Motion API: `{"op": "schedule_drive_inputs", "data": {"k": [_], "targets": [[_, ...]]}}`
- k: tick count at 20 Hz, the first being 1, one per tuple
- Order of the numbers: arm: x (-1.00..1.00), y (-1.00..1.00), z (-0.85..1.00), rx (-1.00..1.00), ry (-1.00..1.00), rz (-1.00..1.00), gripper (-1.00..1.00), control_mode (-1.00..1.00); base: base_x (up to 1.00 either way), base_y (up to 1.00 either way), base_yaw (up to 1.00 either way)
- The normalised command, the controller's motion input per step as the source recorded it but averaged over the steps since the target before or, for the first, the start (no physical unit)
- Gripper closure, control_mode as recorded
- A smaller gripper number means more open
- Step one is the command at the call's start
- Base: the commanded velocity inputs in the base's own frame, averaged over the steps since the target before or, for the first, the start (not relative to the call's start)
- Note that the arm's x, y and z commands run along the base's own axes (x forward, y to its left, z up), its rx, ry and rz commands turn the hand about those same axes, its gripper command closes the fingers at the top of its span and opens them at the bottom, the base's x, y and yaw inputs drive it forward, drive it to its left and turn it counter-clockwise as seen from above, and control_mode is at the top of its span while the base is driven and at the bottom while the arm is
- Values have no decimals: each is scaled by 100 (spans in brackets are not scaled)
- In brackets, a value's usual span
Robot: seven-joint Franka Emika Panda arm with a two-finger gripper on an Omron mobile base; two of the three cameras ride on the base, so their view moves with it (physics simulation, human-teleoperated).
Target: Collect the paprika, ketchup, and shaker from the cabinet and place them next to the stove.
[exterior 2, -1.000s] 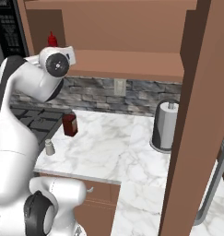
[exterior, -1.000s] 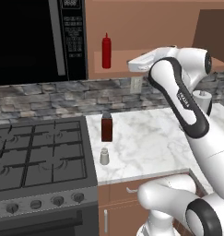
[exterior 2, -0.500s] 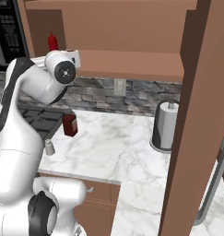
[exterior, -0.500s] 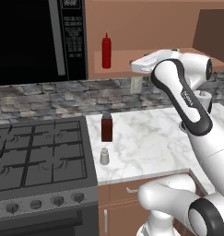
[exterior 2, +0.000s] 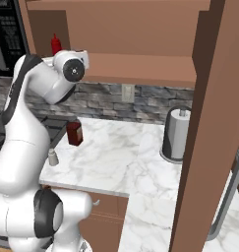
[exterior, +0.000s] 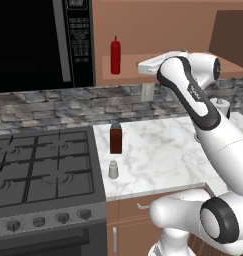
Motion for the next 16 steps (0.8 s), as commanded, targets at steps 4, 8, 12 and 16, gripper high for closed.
{"op": "schedule_drive_inputs", "data": {"k": [4, 8, 12, 16], "targets": [[10, 0, 0, 0, 0, 0, -100, -100, 0, 0, 0], [14, 0, 3, 0, 2, 0, -100, -100, 0, 0, 0], [24, 0, 0, 0, 1, 0, -100, -100, 0, 0, 0], [26, 0, 0, 0, 0, 0, -100, -100, 0, 0, 0]]}}
